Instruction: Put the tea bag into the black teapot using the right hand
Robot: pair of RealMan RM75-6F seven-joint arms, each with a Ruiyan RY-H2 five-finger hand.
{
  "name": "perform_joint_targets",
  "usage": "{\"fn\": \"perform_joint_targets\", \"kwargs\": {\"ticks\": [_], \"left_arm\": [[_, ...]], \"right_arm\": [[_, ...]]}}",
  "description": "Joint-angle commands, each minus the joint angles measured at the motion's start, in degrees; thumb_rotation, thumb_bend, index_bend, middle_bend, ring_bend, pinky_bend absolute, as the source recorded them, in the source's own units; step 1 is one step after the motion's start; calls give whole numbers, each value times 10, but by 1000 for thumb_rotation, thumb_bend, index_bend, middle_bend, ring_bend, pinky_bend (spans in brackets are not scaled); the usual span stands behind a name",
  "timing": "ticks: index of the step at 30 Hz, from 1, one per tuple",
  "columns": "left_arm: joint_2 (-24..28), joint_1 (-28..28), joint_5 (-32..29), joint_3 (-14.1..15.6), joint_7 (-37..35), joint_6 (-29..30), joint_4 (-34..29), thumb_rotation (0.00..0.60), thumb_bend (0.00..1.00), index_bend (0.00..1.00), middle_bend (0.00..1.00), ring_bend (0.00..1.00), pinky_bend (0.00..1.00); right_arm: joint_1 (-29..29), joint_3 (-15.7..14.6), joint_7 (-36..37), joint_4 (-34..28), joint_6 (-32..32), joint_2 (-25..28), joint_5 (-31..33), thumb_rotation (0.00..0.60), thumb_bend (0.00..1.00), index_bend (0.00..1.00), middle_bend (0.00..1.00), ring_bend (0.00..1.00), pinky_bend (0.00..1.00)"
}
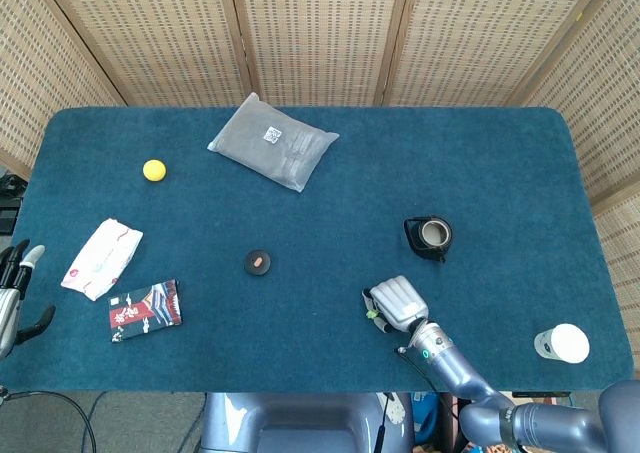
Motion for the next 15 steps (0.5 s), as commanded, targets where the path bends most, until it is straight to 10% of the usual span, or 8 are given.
{"fn": "perform_joint_targets", "kwargs": {"ticks": [1, 15], "left_arm": [[0, 0, 0, 0, 0, 0, 0, 600, 338, 0, 0, 0, 0], [0, 0, -1, -1, 2, 1, -1, 600, 339, 0, 0, 0, 0]], "right_arm": [[0, -1, 0, 0, 0, 0, 0, 600, 487, 539, 944, 890, 930], [-1, -2, 7, 2, 4, -2, -2, 600, 561, 567, 947, 892, 930]]}}
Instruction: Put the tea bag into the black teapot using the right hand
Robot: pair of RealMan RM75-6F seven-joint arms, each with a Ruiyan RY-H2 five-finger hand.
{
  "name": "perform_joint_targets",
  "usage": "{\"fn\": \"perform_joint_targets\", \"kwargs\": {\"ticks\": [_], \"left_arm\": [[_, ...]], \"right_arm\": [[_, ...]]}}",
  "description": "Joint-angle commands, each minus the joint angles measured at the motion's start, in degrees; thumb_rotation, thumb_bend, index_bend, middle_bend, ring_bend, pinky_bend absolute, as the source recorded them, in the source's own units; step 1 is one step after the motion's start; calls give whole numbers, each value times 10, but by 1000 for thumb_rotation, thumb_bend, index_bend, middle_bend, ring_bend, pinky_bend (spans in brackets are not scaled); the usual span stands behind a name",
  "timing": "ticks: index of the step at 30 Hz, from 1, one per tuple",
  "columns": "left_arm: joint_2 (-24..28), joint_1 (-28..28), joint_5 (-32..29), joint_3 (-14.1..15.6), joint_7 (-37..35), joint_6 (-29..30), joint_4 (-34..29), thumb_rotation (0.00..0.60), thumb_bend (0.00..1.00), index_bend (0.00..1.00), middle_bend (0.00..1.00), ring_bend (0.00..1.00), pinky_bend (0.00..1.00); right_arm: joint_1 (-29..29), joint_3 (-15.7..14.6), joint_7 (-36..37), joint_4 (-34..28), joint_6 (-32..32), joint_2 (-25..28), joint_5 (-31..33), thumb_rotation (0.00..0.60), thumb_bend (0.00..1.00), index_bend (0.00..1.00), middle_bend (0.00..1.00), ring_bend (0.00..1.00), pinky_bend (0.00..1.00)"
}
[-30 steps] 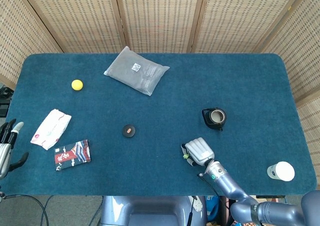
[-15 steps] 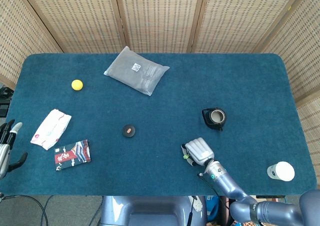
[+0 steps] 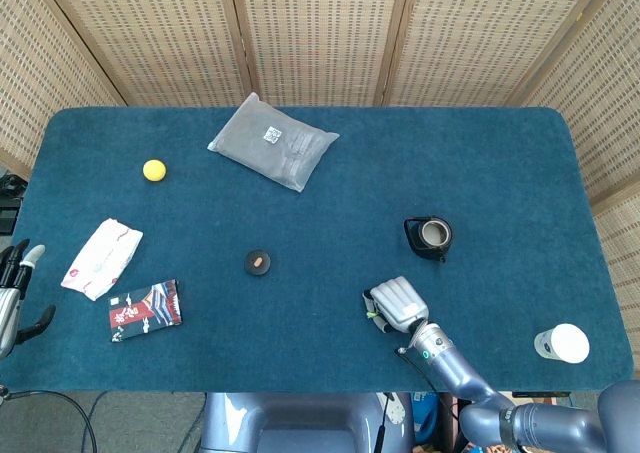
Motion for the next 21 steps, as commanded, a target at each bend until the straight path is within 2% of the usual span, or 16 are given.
{"fn": "perform_joint_targets", "kwargs": {"ticks": [1, 21], "left_arm": [[0, 0, 0, 0, 0, 0, 0, 600, 339, 0, 0, 0, 0], [1, 2, 3, 2, 1, 3, -4, 600, 337, 0, 0, 0, 0]], "right_arm": [[-1, 0, 1, 0, 1, -1, -1, 600, 567, 568, 947, 893, 930], [-8, -5, 10, -3, 8, 3, -6, 600, 643, 585, 948, 893, 930]]}}
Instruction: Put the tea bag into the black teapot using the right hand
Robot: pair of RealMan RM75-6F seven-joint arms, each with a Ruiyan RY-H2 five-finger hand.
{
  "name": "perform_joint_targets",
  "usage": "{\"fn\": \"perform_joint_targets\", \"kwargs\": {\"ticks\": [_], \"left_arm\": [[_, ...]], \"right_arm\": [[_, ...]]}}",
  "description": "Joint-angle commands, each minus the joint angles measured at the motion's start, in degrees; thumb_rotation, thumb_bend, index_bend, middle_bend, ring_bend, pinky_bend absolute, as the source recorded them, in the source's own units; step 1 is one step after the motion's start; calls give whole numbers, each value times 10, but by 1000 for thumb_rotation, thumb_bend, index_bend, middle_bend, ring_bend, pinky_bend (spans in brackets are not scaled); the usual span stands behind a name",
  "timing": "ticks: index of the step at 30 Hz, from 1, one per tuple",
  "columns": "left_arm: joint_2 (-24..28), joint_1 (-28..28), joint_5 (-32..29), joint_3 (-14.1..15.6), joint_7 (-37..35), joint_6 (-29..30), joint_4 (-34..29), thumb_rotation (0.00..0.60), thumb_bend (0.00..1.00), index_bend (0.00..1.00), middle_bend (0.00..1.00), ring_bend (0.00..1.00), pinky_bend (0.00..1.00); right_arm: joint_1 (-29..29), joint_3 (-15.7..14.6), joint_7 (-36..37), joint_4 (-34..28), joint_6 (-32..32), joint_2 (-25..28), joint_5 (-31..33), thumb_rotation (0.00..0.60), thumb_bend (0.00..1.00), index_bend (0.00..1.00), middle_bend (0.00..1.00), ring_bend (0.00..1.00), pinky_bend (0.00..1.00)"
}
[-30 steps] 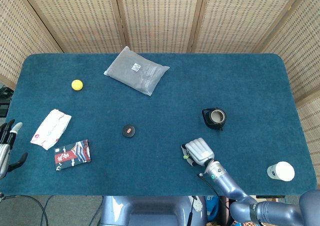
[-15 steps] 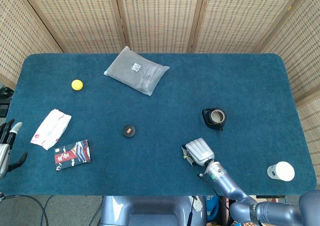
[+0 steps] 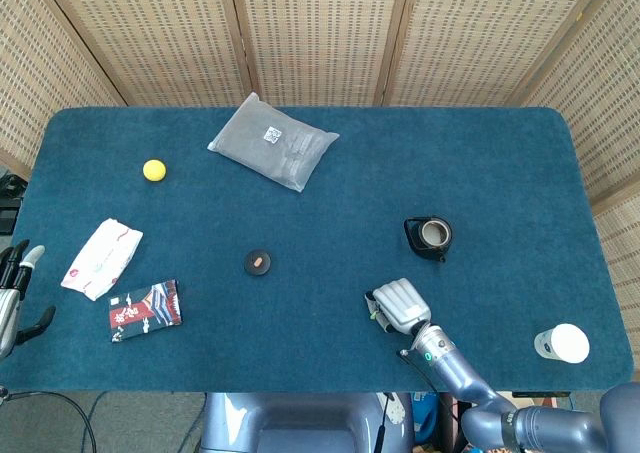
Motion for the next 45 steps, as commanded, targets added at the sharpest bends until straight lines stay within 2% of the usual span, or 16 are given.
{"fn": "perform_joint_targets", "kwargs": {"ticks": [1, 11, 20, 31, 45], "left_arm": [[0, 1, 0, 0, 0, 1, 0, 600, 338, 0, 0, 0, 0], [2, 2, 0, 2, 0, 0, -2, 600, 338, 0, 0, 0, 0], [1, 1, 5, 4, 0, 0, -5, 600, 338, 0, 0, 0, 0], [1, 1, 9, 5, 7, 1, -10, 600, 338, 0, 0, 0, 0], [3, 6, 6, 6, 7, 5, -12, 600, 337, 0, 0, 0, 0]], "right_arm": [[-1, 0, 0, -1, 1, 1, -1, 600, 645, 585, 948, 893, 930], [-5, 6, 3, -23, 20, 18, -11, 600, 650, 587, 948, 893, 930], [-8, 38, 12, -83, 51, 82, -17, 600, 651, 590, 948, 894, 930], [-6, 79, 25, -129, 72, 161, -4, 600, 660, 593, 948, 893, 930], [-6, 106, 62, -149, 73, 220, 18, 600, 668, 600, 948, 893, 930]]}}
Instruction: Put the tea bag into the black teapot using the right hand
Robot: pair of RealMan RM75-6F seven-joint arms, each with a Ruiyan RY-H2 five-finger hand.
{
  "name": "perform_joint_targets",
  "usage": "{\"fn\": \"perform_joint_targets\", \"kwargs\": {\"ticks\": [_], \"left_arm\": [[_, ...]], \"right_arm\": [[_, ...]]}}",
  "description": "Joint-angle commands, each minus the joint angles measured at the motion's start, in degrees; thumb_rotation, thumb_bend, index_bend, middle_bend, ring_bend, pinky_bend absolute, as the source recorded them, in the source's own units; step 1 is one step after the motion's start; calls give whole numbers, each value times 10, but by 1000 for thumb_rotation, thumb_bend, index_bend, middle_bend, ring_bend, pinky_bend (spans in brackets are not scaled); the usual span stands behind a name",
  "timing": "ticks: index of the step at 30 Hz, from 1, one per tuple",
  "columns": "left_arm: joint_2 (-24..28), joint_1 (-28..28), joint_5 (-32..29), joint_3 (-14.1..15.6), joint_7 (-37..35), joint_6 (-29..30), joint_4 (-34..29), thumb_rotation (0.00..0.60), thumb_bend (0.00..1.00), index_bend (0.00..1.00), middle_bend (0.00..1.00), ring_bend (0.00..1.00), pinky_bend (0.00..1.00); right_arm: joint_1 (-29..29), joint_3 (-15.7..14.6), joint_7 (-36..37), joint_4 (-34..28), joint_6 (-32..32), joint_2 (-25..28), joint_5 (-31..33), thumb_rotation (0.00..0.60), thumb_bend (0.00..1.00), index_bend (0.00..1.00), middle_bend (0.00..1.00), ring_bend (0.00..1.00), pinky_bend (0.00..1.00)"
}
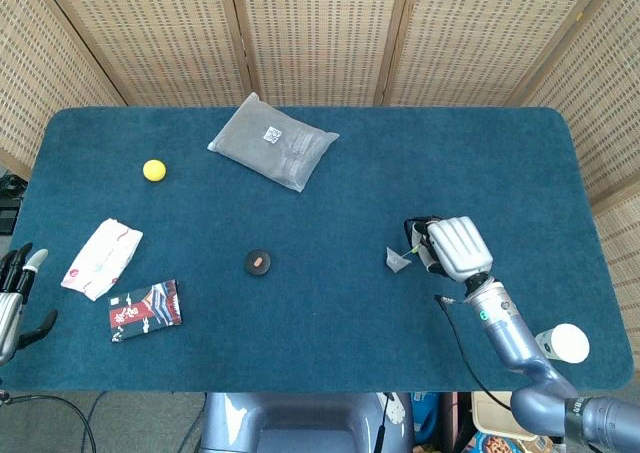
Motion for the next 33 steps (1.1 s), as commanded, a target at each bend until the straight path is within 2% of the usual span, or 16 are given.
{"fn": "perform_joint_targets", "kwargs": {"ticks": [1, 23, 33], "left_arm": [[0, 1, 0, 0, 0, 1, 0, 600, 337, 0, 0, 0, 0], [1, 1, 0, 0, 1, 0, -2, 600, 338, 0, 0, 0, 0], [2, 4, -1, 1, 4, 2, -4, 600, 338, 0, 0, 0, 0]], "right_arm": [[1, 4, 7, -2, -1, 7, 2, 600, 668, 601, 948, 893, 930], [4, 42, 57, 7, 8, 55, 33, 600, 673, 609, 948, 894, 930], [15, 48, 72, 24, -11, 63, 46, 600, 676, 610, 948, 893, 930]]}}
